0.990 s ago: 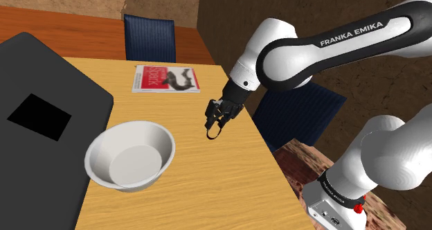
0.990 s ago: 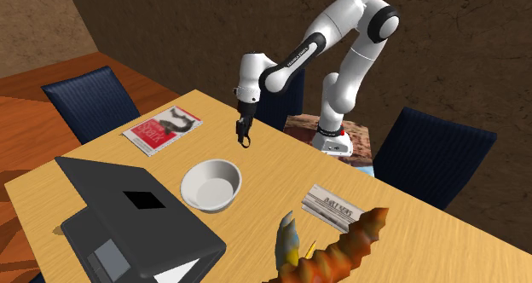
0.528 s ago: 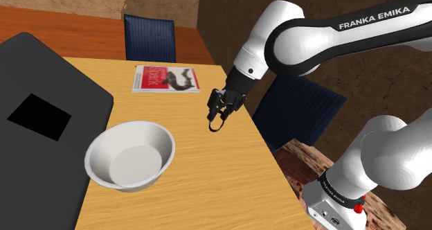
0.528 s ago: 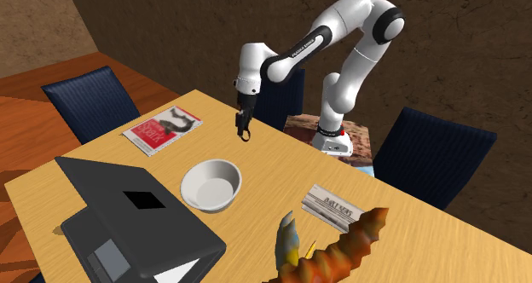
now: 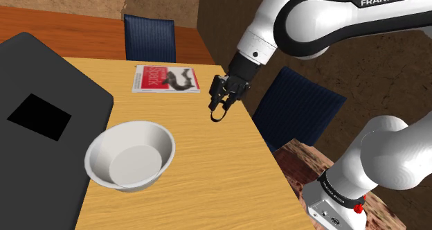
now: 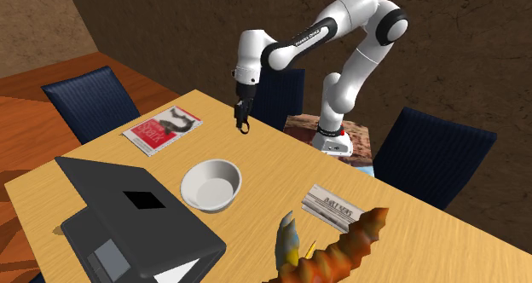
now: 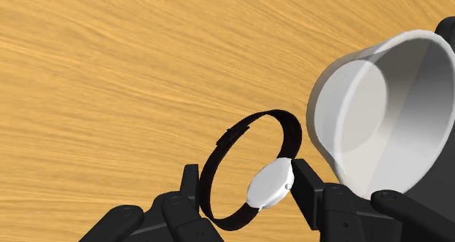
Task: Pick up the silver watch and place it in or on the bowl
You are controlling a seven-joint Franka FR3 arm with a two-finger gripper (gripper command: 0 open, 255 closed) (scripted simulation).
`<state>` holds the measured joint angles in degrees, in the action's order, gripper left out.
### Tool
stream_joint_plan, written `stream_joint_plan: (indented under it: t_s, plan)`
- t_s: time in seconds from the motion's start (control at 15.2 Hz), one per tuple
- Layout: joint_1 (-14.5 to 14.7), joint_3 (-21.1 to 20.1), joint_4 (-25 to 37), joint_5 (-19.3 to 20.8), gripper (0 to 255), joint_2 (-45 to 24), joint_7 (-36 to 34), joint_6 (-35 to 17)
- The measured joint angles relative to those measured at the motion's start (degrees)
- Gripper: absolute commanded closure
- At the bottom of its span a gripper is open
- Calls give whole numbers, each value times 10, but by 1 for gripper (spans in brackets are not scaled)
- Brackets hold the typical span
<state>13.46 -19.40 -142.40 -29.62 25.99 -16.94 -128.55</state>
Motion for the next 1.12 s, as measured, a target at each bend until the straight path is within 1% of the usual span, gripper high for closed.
stream_joint_plan:
  t_s: [0.2,0.26,0.59,0.86,1.12]
  plan:
    - [-3,5,15,7,255,12,-6,27]
    - [-3,0,25,9,255,4,-14,27]
    - [-1,-52,93,29,255,-68,-77,2]
    - [-1,-96,159,67,255,-139,-141,-18]
    - [3,-136,243,134,255,-227,-222,-30]
